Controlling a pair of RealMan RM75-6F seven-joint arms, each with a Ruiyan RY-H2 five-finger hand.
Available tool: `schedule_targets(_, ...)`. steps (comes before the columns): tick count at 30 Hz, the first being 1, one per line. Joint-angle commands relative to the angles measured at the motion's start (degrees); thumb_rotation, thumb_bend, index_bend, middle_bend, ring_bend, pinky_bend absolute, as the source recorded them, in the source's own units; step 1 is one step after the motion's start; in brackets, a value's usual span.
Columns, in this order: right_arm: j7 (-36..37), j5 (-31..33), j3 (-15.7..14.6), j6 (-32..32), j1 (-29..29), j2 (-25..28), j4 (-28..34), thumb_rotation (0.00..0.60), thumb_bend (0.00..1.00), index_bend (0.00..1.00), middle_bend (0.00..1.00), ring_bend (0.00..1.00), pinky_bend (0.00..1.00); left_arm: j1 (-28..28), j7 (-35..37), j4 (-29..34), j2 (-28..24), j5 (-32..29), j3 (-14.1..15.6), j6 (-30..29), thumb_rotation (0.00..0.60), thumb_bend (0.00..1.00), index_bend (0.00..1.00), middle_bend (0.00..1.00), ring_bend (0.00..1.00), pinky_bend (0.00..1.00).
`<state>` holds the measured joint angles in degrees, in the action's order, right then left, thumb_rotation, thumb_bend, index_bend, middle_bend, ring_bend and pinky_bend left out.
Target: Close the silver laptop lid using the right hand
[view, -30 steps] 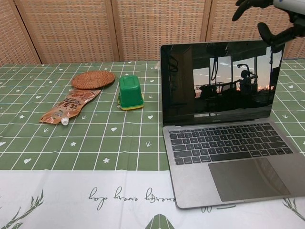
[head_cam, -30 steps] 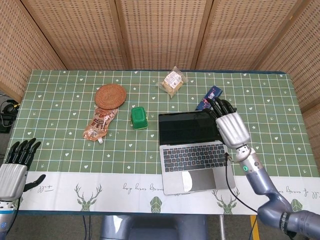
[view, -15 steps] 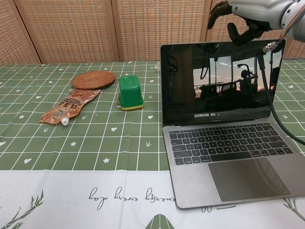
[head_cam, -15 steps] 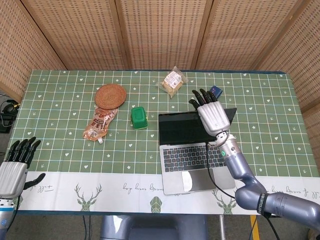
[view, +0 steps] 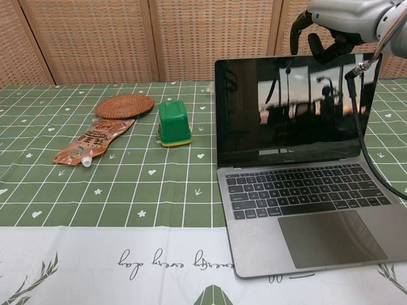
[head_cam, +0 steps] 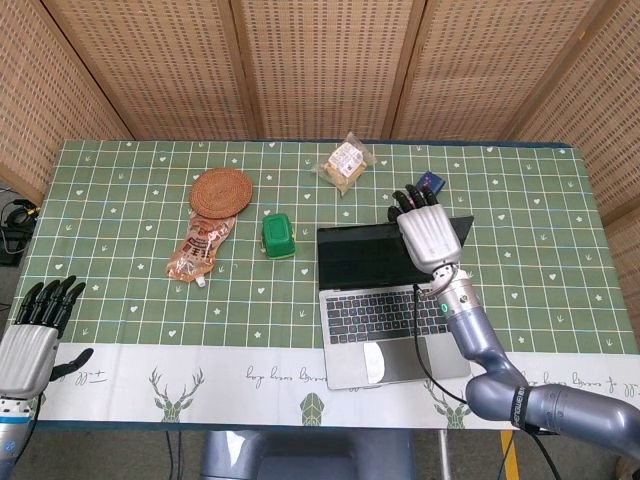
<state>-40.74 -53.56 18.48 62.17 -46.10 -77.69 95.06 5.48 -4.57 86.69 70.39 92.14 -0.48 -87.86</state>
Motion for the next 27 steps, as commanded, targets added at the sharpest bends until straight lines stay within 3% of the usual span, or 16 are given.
schedule_targets(1,-0.48,0.43,-0.23,0.75,-0.24,0.46,0.87,0.600,1.00,0.54,0.41,0.30,0.33,-0.02,-0.10,0.13,-0.09,0.08,0.07,-0.05,0.600,0.17,0.00,0.00,0.00,0.00)
schedule_targets(13,-2.42,2.59,-1.66,2.50,-0.48,2.67,4.58,0.600,1.00,0.65,0.54,0.45,0.47,-0.12,-0.26,0.63,-0.48,0.65,0.44,-0.37,0.600,0.17,0.00,0.00,0.00,0.00)
schedule_targets(27,-5.07,5.81,-4.07,4.58,-0.02,5.95,10.57,0.600,1.00,0.66,0.55,0.47,0.49,-0.28,-0.76,1.24,-0.76,1.56,0.97,-0.78,0.600,0.17,0.00,0.00,0.00,0.00)
